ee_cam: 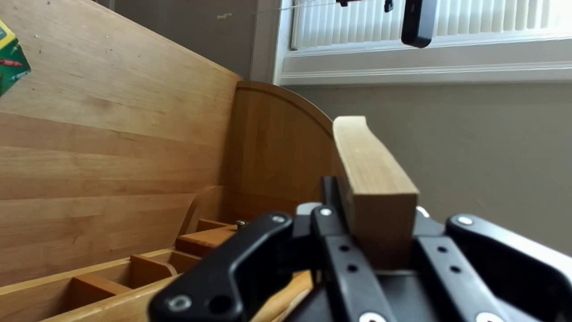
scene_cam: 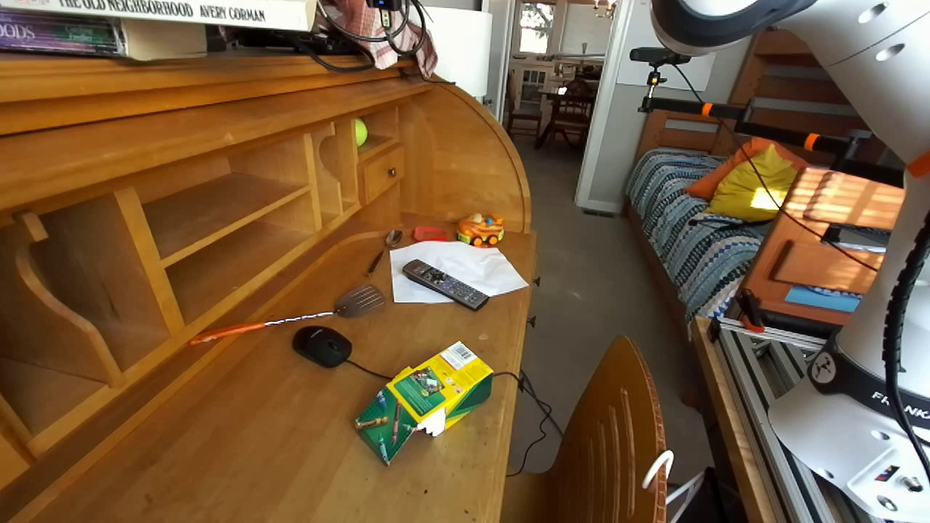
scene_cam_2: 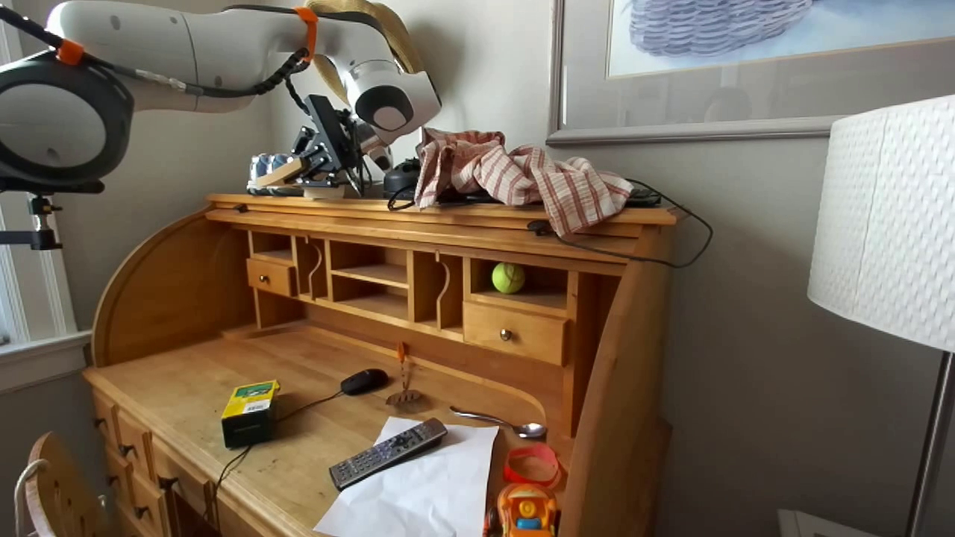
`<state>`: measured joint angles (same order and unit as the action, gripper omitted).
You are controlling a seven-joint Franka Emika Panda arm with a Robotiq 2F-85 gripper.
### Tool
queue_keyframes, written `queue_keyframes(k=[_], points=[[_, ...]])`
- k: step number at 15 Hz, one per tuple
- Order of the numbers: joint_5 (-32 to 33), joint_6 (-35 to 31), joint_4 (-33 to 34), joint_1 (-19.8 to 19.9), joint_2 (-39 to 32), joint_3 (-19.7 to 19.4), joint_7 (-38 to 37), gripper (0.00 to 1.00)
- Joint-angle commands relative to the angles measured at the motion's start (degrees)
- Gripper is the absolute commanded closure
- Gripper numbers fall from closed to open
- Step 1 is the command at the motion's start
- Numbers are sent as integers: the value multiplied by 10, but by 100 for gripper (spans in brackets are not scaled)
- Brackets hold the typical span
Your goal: Put the white book on the top shelf
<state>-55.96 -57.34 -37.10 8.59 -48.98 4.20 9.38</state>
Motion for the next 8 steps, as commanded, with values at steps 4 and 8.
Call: queue_keyframes(k=[4,8], points=[[0,0,12,1,-10,5,-3,80],[0,0,13,1,-10,6,-3,80]])
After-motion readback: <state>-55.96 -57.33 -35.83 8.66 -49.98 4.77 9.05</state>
